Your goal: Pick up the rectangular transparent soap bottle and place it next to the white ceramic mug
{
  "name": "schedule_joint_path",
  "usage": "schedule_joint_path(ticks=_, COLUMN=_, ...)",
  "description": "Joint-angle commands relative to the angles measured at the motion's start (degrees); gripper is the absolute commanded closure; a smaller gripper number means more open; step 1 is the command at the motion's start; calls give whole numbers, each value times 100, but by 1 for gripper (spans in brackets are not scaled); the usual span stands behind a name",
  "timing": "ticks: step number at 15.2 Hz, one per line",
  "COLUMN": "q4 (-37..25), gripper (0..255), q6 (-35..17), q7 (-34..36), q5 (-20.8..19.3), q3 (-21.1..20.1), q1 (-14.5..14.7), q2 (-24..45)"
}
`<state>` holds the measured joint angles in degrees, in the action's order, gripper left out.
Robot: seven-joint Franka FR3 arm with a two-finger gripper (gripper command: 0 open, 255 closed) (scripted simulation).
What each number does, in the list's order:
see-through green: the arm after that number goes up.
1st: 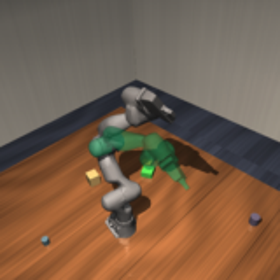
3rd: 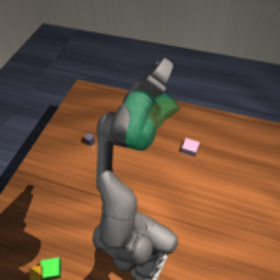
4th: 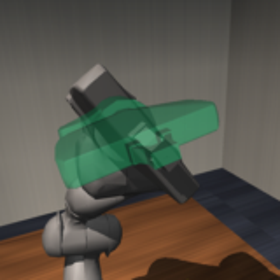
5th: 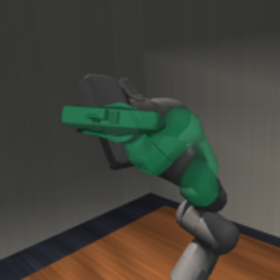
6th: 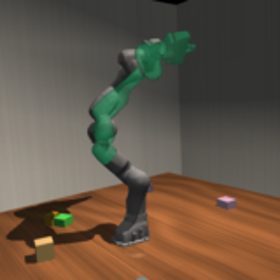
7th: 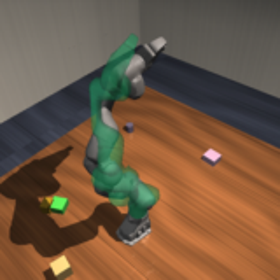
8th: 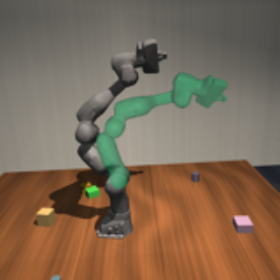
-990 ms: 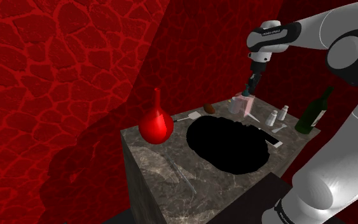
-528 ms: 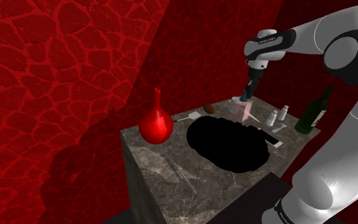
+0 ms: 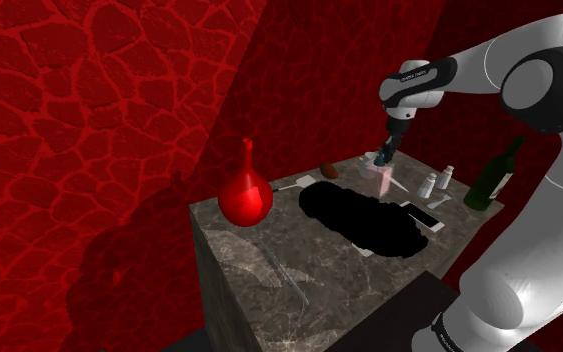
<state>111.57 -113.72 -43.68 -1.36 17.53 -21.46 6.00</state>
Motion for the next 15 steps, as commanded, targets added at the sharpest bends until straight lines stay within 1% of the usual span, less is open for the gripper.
schedule_joint_path(ticks=1, q4=155, gripper=255, q6=-125, q7=-8, q5=9, q3=-1, q1=-3, q2=52)
schedule_joint_path(ticks=9, q4=178, gripper=255, q6=-162, q7=-10, q5=13, q3=0, q1=-2, q2=67)
schedule_joint_path(ticks=10, q4=147, gripper=0, q6=-118, q7=9, q5=7, q3=-7, q1=8, q2=55)
schedule_joint_path(ticks=15, q4=178, gripper=0, q6=-162, q7=-10, q5=13, q3=0, q1=-2, q2=67)
